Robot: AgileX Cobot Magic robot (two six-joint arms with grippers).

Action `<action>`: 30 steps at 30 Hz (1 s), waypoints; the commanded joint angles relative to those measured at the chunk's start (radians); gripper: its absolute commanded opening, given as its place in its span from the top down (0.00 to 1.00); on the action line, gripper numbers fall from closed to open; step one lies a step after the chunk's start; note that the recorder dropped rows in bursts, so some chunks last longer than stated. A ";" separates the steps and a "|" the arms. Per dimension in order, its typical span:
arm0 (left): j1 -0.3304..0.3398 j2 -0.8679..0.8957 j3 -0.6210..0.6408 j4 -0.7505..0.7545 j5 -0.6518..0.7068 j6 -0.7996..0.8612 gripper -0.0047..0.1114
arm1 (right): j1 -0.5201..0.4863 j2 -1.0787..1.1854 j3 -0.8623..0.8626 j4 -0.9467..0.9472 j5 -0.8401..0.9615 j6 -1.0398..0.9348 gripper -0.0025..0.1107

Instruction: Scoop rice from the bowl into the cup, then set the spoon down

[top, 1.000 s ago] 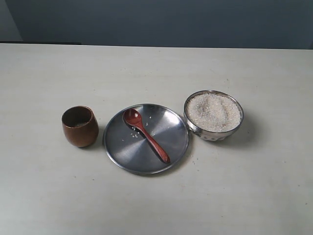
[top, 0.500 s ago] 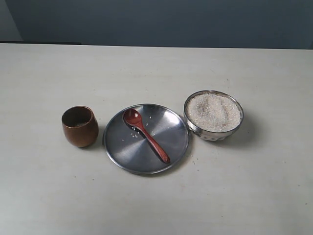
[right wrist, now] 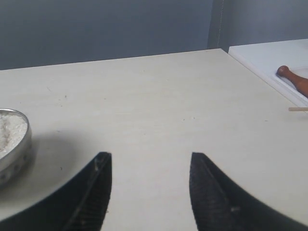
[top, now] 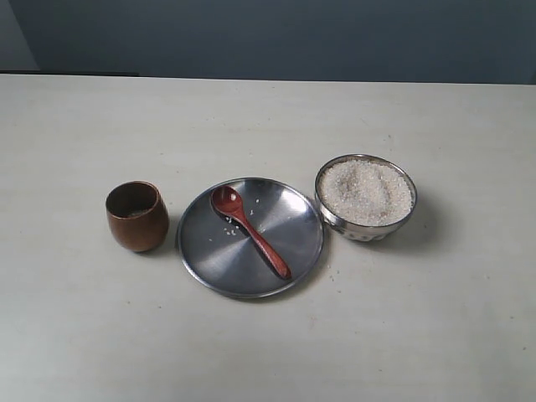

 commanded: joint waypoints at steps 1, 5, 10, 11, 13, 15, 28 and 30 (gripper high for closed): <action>-0.004 0.003 -0.007 0.007 -0.014 0.000 0.96 | -0.006 -0.004 0.005 -0.010 -0.002 0.000 0.55; -0.004 0.003 -0.007 0.007 -0.014 0.000 0.96 | -0.006 -0.004 0.005 -0.006 -0.002 0.000 0.55; -0.004 0.003 -0.007 0.007 -0.014 0.000 0.96 | -0.006 -0.004 0.005 -0.002 -0.002 0.000 0.55; -0.004 0.003 -0.007 0.007 -0.014 0.000 0.96 | -0.006 -0.004 0.005 -0.002 -0.002 0.000 0.55; -0.004 0.003 -0.007 0.007 -0.014 0.000 0.96 | -0.006 -0.004 0.005 -0.002 -0.002 0.000 0.55; -0.004 0.003 -0.007 0.007 -0.014 0.000 0.96 | -0.006 -0.004 0.005 -0.002 -0.002 0.000 0.55; -0.004 0.003 -0.007 0.007 -0.014 0.000 0.96 | 0.018 -0.004 0.005 0.003 0.000 0.000 0.55; -0.004 0.003 -0.007 0.007 -0.014 0.000 0.96 | 0.034 -0.004 0.005 0.003 -0.002 0.000 0.55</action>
